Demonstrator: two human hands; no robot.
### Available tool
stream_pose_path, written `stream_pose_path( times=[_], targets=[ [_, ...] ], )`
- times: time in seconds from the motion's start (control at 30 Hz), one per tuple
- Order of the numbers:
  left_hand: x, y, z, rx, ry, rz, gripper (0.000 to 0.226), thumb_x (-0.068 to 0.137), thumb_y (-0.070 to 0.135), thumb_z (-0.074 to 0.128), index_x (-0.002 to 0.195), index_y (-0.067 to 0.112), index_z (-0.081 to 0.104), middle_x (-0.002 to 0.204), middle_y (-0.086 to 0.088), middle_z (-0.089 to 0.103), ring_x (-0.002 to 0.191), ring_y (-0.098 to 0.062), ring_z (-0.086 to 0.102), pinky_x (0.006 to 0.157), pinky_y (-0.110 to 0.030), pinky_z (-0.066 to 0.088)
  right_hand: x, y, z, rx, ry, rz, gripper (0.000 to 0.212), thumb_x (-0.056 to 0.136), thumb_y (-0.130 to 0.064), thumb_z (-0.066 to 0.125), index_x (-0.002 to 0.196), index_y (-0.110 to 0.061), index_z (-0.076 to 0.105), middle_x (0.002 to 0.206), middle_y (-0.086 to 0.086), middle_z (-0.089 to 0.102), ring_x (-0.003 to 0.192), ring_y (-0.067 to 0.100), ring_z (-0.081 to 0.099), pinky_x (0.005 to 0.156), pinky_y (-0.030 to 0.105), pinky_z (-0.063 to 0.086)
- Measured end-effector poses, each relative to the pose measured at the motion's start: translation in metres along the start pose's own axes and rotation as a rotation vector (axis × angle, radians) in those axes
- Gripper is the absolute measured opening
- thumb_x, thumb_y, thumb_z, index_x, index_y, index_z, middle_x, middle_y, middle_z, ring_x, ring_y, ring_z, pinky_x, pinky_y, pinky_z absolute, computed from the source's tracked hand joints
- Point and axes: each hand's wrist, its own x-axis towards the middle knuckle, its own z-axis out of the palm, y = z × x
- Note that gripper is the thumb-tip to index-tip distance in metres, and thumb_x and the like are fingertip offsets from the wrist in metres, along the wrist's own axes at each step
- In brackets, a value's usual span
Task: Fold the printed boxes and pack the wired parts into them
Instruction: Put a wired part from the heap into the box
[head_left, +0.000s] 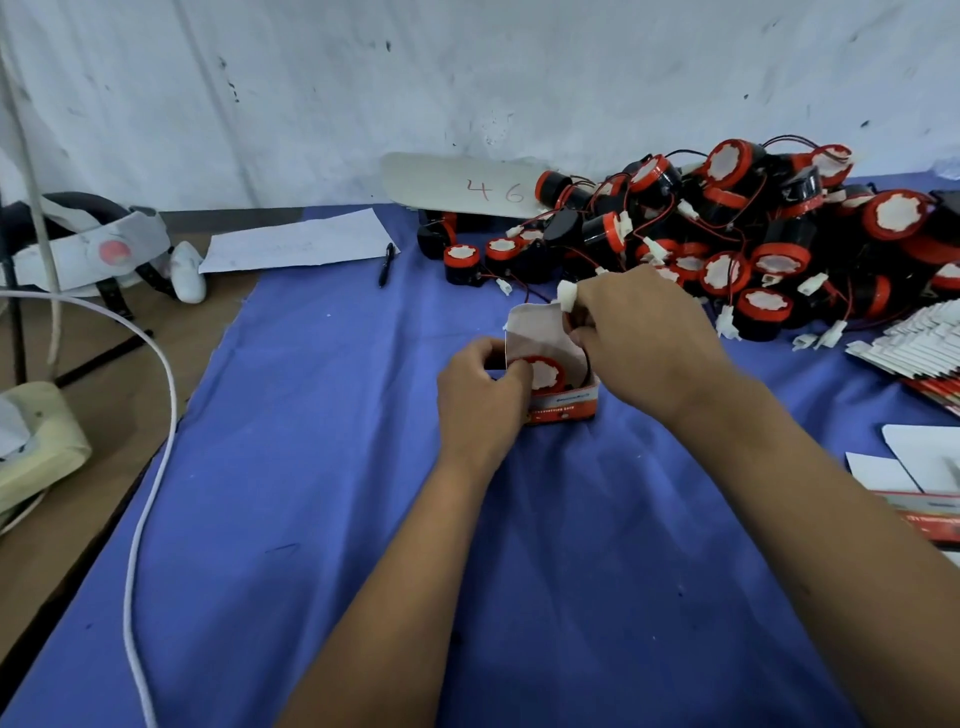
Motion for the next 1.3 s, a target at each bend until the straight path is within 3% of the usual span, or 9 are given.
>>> stream_pose_path(
  times=[0.1, 0.23, 0.43, 0.6, 0.7, 0.8, 1.03, 1.17, 1.3],
  targets=[
    [-0.001, 0.0, 0.0, -0.016, -0.008, 0.035, 0.043, 0.092, 0.021, 0.063, 0.053, 0.038, 0.059, 0.052, 0.022, 0.054, 0.053, 0.004, 0.051, 0.049, -0.008, 0.034, -0.001, -0.002, 0.003, -0.056, -0.011, 0.009, 0.016, 0.092, -0.018, 0.061, 0.079, -0.019, 0.051, 0.069, -0.002, 0.045, 0.066, 0.024, 0.047, 0.055, 0.031, 0.032],
    [0.0, 0.0, -0.004, -0.063, -0.057, 0.03, 0.028, 0.086, 0.015, 0.06, 0.063, 0.03, 0.062, 0.057, 0.019, 0.058, 0.058, 0.001, 0.05, 0.055, -0.013, 0.036, -0.005, -0.007, 0.007, 0.031, -0.15, -0.058, 0.043, 0.088, -0.047, 0.065, 0.065, -0.028, 0.034, 0.07, -0.01, 0.043, 0.066, 0.016, 0.044, 0.051, 0.028, 0.027],
    [0.003, 0.0, -0.012, -0.159, -0.185, -0.051, 0.024, 0.096, 0.01, 0.06, 0.08, 0.016, 0.076, 0.073, 0.004, 0.069, 0.07, -0.01, 0.058, 0.062, -0.026, 0.045, -0.006, -0.008, 0.014, 0.034, -0.113, -0.031, 0.044, 0.08, -0.059, 0.071, 0.071, -0.028, 0.04, 0.069, -0.011, 0.04, 0.072, 0.018, 0.045, 0.048, 0.026, 0.022],
    [0.004, 0.003, -0.017, -0.206, -0.294, -0.089, 0.035, 0.096, 0.027, 0.06, 0.062, 0.019, 0.064, 0.061, 0.008, 0.052, 0.058, -0.008, 0.043, 0.054, -0.024, 0.035, 0.0, -0.006, 0.015, 0.105, -0.143, 0.042, 0.042, 0.084, -0.052, 0.07, 0.069, -0.024, 0.044, 0.069, -0.008, 0.046, 0.069, 0.02, 0.05, 0.049, 0.027, 0.026],
    [0.008, 0.003, -0.029, -0.189, -0.492, -0.099, 0.016, 0.09, 0.014, 0.062, 0.095, 0.017, 0.077, 0.082, 0.008, 0.071, 0.067, -0.006, 0.06, 0.06, -0.021, 0.047, 0.0, -0.009, 0.014, 0.062, -0.137, 0.069, 0.05, 0.078, -0.061, 0.071, 0.065, -0.025, 0.04, 0.066, -0.007, 0.044, 0.058, 0.01, 0.041, 0.048, 0.027, 0.025],
    [0.01, -0.003, -0.035, -0.06, -0.564, -0.004, 0.046, 0.083, -0.004, 0.076, 0.122, 0.02, 0.071, 0.108, 0.01, 0.076, 0.078, -0.011, 0.066, 0.076, -0.025, 0.057, -0.002, -0.016, 0.012, -0.01, -0.12, 0.106, 0.055, 0.072, -0.065, 0.073, 0.064, -0.026, 0.036, 0.066, -0.006, 0.043, 0.057, 0.011, 0.038, 0.049, 0.028, 0.023],
    [0.007, 0.0, -0.028, 0.115, -0.485, 0.09, 0.05, 0.072, 0.006, 0.092, 0.115, 0.022, 0.071, 0.099, 0.015, 0.073, 0.07, -0.013, 0.061, 0.072, -0.026, 0.055, 0.002, -0.036, 0.009, -0.248, -0.102, 0.064, 0.013, 0.091, -0.034, 0.061, 0.086, -0.024, 0.054, 0.072, -0.003, 0.045, 0.064, 0.02, 0.047, 0.05, 0.027, 0.02],
    [0.007, 0.002, -0.03, 0.155, -0.472, 0.096, 0.051, 0.071, 0.012, 0.095, 0.115, 0.024, 0.072, 0.103, 0.015, 0.074, 0.079, -0.029, 0.066, 0.078, -0.034, 0.059, 0.006, -0.038, 0.005, -0.192, -0.152, 0.051, 0.012, 0.088, -0.026, 0.065, 0.093, -0.021, 0.055, 0.071, -0.001, 0.042, 0.07, 0.024, 0.05, 0.05, 0.028, 0.027],
    [0.008, 0.001, -0.03, 0.156, -0.465, 0.08, 0.052, 0.071, 0.017, 0.096, 0.116, 0.025, 0.072, 0.11, 0.015, 0.074, 0.077, -0.022, 0.066, 0.073, -0.027, 0.054, 0.005, -0.029, 0.006, -0.167, -0.166, 0.063, 0.023, 0.09, -0.028, 0.066, 0.08, -0.015, 0.049, 0.067, -0.001, 0.041, 0.057, 0.017, 0.04, 0.049, 0.028, 0.027]
  ],
)
